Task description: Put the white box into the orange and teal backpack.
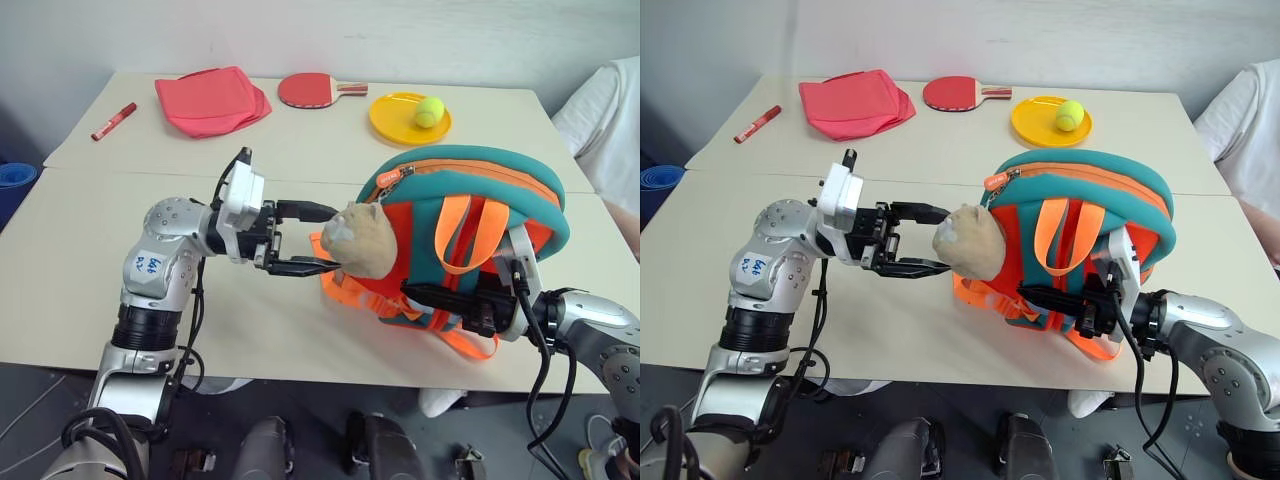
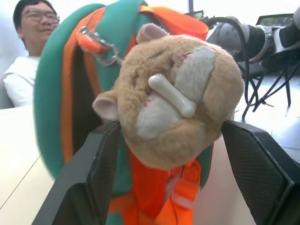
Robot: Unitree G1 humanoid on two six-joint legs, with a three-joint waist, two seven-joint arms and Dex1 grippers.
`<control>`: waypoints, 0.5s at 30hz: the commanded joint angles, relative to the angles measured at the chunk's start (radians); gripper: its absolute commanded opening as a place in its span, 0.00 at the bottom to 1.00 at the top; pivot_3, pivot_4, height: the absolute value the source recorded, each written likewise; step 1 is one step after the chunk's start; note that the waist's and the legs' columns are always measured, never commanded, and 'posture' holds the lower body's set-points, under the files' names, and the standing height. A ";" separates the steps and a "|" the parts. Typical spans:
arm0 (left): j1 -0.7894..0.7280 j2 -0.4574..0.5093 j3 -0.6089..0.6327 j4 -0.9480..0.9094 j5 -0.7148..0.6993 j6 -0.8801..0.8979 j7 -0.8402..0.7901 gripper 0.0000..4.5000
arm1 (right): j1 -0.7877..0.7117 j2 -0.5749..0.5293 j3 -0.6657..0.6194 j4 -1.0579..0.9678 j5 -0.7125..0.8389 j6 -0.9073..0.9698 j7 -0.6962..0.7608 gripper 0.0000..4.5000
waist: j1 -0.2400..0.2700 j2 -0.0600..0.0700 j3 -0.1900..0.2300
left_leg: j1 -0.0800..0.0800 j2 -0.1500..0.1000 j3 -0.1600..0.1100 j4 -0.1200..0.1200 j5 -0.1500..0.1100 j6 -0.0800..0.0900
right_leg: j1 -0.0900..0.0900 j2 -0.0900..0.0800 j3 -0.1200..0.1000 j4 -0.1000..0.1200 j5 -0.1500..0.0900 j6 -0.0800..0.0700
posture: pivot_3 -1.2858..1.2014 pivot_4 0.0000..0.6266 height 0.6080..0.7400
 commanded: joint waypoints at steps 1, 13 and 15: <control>0.008 -0.039 -0.020 -0.034 0.001 -0.027 0.058 0.78 | 0.000 0.002 -0.009 -0.024 0.018 0.005 -0.005 0.00 | 0.002 0.000 0.000 | 0.000 0.000 0.000 0.000 0.000 0.000 | 0.000 0.000 0.000 0.000 0.000 0.000 | 0.52 0.24 1.00; -0.002 0.027 0.072 0.083 -0.046 -0.002 0.094 0.07 | 0.042 0.012 -0.020 -0.053 0.018 0.000 -0.029 0.00 | 0.002 0.000 0.000 | 0.000 0.000 0.000 0.000 0.000 0.000 | 0.000 0.000 0.000 0.000 0.000 0.000 | 0.52 0.24 1.00; -0.021 0.050 0.095 0.162 -0.028 -0.023 0.108 0.03 | 0.050 0.016 -0.024 -0.057 0.017 -0.005 -0.035 0.00 | 0.002 0.000 0.000 | 0.000 0.000 0.000 0.000 0.000 0.000 | 0.000 0.000 -0.001 0.000 0.000 0.000 | 0.52 0.24 1.00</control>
